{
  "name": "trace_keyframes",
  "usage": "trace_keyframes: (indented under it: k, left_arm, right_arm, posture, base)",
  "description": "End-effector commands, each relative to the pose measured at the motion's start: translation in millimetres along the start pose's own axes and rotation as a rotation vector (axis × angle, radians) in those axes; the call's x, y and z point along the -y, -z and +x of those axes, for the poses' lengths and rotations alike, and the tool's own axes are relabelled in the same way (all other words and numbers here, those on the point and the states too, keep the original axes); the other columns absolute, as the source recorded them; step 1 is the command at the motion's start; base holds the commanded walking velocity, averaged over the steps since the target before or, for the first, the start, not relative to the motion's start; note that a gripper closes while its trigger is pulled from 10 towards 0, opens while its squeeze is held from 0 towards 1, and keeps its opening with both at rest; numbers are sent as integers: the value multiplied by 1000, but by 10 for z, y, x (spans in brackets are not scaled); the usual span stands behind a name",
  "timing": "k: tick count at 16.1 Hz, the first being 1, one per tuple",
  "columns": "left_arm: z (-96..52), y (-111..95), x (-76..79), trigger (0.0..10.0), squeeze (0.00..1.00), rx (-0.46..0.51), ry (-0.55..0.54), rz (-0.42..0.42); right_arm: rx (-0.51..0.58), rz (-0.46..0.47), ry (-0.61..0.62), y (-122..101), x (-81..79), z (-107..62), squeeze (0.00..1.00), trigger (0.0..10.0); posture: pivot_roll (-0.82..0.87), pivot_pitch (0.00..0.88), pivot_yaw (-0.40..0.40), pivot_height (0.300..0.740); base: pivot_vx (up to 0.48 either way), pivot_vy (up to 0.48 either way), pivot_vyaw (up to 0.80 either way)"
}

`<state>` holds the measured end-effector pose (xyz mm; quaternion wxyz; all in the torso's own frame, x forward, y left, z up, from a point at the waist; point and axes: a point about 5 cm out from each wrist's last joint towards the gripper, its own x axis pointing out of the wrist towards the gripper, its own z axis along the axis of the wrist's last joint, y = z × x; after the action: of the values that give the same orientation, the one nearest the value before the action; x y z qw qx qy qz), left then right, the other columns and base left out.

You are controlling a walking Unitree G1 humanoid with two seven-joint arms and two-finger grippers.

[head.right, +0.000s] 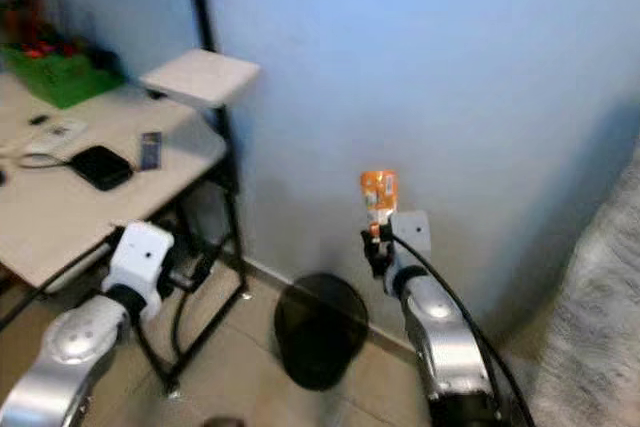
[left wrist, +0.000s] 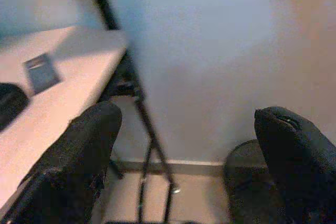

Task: Clean up the room

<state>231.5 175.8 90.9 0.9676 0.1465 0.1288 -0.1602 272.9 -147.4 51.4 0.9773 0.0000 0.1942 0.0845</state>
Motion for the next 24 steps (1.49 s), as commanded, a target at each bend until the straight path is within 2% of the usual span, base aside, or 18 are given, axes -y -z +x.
trace_keyframes:
  k: [1, 5, 8, 9, 10, 12, 14, 15, 17, 20, 21, 22, 24]
  left_arm:
    - [17, -56, -13, 10000, 0, 16, 11, 9]
    - [49, -76, 3, 10000, 0, 22, 63, 24]
    - [34, -41, 36, 10000, 0, 2, 138, 42]
    - [22, -11, 54, 10000, 0, -8, 185, 43]
    - [-1, 30, 87, 10000, 0, -19, 274, 58]
    - [-14, 52, 97, 10000, 0, -50, 382, 100]
    - [-41, 51, 99, 10000, 0, -75, 486, 120]
    - [-66, 72, 105, 10000, 0, -113, 585, 159]
    - [-91, 87, 94, 10000, 0, -130, 632, 174]
    - [-135, 119, 62, 10000, 0, -162, 680, 178]
    - [-140, 124, 58, 10000, 0, -166, 687, 174]
    - [-143, 128, 52, 10000, 0, -168, 690, 175]
    - [-152, 137, 42, 10000, 0, -172, 698, 173]
  right_arm:
    - [15, 5, -28, -53, -50, 24, 0, 10000]
    - [-42, -95, -91, 36, -64, 36, 0, 10000]
    - [-143, -194, -245, 170, -157, 42, 0, 10000]
    - [-166, -259, -294, 211, -190, 52, 0, 10000]
    - [-193, -362, -340, 274, -220, 93, 0, 10000]
    - [-223, -403, -304, 325, -247, 237, 0, 10000]
    - [-258, -384, -259, 345, -277, 339, 0, 10000]
    - [-310, -391, -213, 385, -287, 412, 0, 10000]
    - [-335, -397, -196, 411, -297, 447, 0, 10000]
    - [-357, -324, -185, 421, -341, 481, 0, 10000]
    - [-363, -328, -186, 433, -353, 485, 455, 10000]
    - [-369, -325, -197, 447, -372, 484, 1000, 10000]
    - [-381, -259, -232, 483, -432, 476, 1000, 10000]
  posture:
    - [234, 0, 2, 740]
    - [225, 0, 10, 740]
    - [220, 0, 20, 740]
    - [222, 0, 21, 740]
    - [227, 0, 20, 740]
    - [233, 0, 17, 740]
    - [237, 0, 17, 740]
    - [248, 0, 11, 740]
    - [252, 0, 9, 740]
    - [258, 0, 5, 740]
    - [258, 0, 5, 740]
    - [258, 0, 5, 740]
    - [256, 0, 7, 740]
  base:
    - [379, 0, 0]
    - [373, 0, -297]
    - [101, 0, 0]
    - [0, 0, 0]
    - [0, 0, 0]
    - [0, 0, 0]
    - [0, 0, 0]
    - [0, 0, 0]
    - [0, 0, 0]
    - [0, 0, 0]
    - [0, 0, 0]
    - [0, 0, 0]
    - [0, 0, 0]
